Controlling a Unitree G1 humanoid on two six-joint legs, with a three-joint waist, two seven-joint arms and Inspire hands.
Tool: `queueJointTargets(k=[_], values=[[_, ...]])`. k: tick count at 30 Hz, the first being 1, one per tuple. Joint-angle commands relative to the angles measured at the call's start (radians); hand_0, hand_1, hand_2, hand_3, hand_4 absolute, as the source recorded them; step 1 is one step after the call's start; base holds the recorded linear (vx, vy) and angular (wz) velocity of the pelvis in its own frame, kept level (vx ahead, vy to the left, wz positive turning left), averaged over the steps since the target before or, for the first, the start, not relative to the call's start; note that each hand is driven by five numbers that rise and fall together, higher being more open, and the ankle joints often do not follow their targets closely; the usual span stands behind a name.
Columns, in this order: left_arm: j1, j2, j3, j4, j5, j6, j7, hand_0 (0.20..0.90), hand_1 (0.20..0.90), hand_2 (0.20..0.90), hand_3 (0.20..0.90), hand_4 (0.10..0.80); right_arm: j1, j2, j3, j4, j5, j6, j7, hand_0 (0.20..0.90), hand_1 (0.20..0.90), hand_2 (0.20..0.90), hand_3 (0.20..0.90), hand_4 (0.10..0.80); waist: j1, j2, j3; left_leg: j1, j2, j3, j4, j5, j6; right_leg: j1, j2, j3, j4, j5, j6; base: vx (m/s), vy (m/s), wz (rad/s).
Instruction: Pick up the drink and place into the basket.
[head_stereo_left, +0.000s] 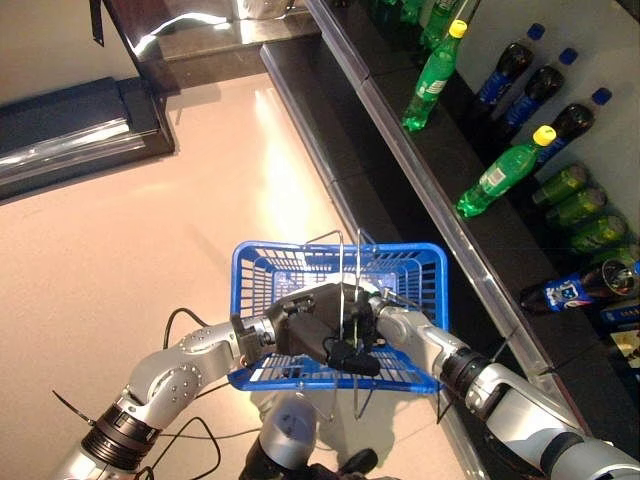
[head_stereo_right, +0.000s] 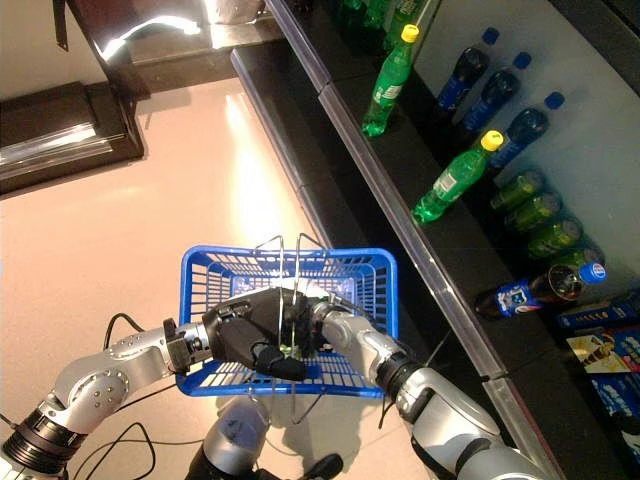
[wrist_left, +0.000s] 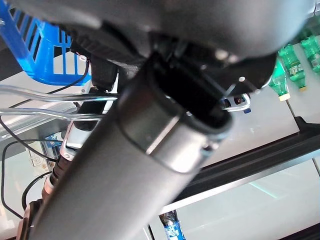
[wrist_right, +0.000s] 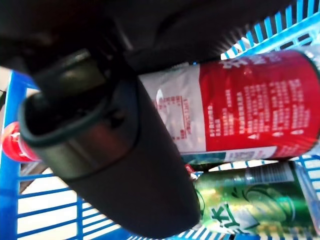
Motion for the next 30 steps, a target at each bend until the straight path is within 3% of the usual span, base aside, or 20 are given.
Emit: queueJointTargets(k=[1,25,26,27,28,29,30], values=[[-0.144,-0.232,-0.064,-0.276,-0.191,-0.146,-0.258,0.300,0.300,0.300,0.200,0.100,-0.058,0.089,0.087,0.084,-0.029,-0.029,-0.067,0.300,0.300,0.300,0.200,0.100,-0.003,0.003,-0.384,0.070,0.027,-0.036,-0.085,-0.021,0.007,0.041,0.017,-0.007,0.010,-0.035,-0.013,0.005,0.011,0.06],[-0.162,-0.267,-0.089,-0.281,-0.188,-0.136,-0.258,0.300,0.300,0.300,0.200,0.100,-0.071,0.155,0.094,0.177,-0.091,0.096,0.018,0.300,0.300,0.300,0.200,0.100,0.011,-0.002,-0.394,0.068,0.019,-0.049,-0.085,-0.017,0.008,0.038,0.019,-0.013,0.010,-0.031,-0.016,0.000,0.001,0.00],[-0.162,-0.267,-0.090,-0.281,-0.188,-0.135,-0.259,0.300,0.300,0.300,0.200,0.100,-0.070,0.155,0.094,0.177,-0.091,0.100,0.018,0.340,0.340,0.340,0.247,0.147,0.011,-0.003,-0.394,0.068,0.019,-0.049,-0.085,-0.017,0.008,0.038,0.019,-0.013,0.010,-0.030,-0.016,0.000,0.000,0.00],[-0.162,-0.268,-0.090,-0.281,-0.186,-0.135,-0.261,0.300,0.300,0.300,0.200,0.100,-0.070,0.156,0.093,0.178,-0.090,0.106,0.018,0.460,0.460,0.460,0.387,0.287,0.010,-0.003,-0.394,0.068,0.020,-0.048,-0.085,-0.017,0.008,0.038,0.019,-0.013,0.010,-0.030,-0.016,0.000,0.000,0.00],[-0.162,-0.268,-0.090,-0.282,-0.184,-0.135,-0.261,0.300,0.300,0.300,0.200,0.100,-0.071,0.156,0.091,0.179,-0.089,0.108,0.019,0.660,0.660,0.660,0.620,0.520,0.009,-0.003,-0.394,0.068,0.020,-0.047,-0.085,-0.017,0.009,0.038,0.019,-0.013,0.010,-0.029,-0.016,0.000,0.000,0.00],[-0.161,-0.268,-0.089,-0.282,-0.185,-0.134,-0.260,0.300,0.300,0.300,0.200,0.100,-0.072,0.157,0.090,0.180,-0.090,0.111,0.021,0.789,0.789,0.789,0.771,0.671,0.008,-0.003,-0.394,0.068,0.020,-0.046,-0.085,-0.017,0.009,0.038,0.019,-0.013,0.009,-0.029,-0.016,0.000,0.000,0.00],[-0.161,-0.271,-0.090,-0.285,-0.182,-0.135,-0.257,0.300,0.300,0.300,0.200,0.100,-0.073,0.160,0.088,0.181,-0.094,0.113,0.025,0.862,0.862,0.862,0.856,0.756,0.008,-0.003,-0.394,0.069,0.020,-0.045,-0.085,-0.017,0.009,0.039,0.019,-0.012,0.009,-0.029,-0.016,0.000,0.000,0.00]])
